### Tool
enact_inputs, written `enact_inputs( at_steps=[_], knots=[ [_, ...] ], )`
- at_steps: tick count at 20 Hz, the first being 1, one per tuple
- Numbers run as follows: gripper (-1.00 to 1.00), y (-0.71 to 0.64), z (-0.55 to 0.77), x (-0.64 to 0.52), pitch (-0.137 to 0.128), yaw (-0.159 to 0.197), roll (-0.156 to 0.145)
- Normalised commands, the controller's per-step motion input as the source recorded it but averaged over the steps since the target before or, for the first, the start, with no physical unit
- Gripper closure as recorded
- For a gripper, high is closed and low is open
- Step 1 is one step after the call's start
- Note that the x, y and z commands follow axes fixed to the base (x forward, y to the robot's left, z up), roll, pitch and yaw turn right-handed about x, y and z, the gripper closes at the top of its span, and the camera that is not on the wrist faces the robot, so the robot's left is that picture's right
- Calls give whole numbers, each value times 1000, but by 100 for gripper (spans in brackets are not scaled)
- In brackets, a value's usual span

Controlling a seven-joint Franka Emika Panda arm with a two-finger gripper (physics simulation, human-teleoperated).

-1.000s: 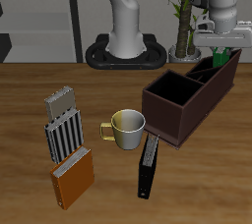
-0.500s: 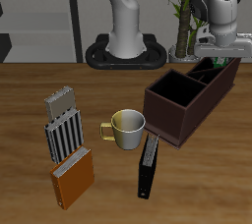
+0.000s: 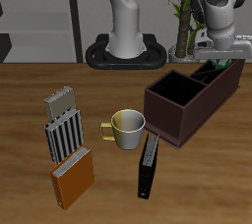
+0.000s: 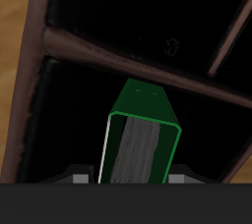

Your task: Place the green book into the left desk caddy's left compartment

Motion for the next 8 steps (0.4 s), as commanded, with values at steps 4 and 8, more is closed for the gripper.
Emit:
enact_inputs(
  at_steps=[4, 8],
  knots=[
    [-100, -98, 83, 39, 3, -10, -14],
    [-100, -152, 119, 94, -30, 9, -11]
  ],
)
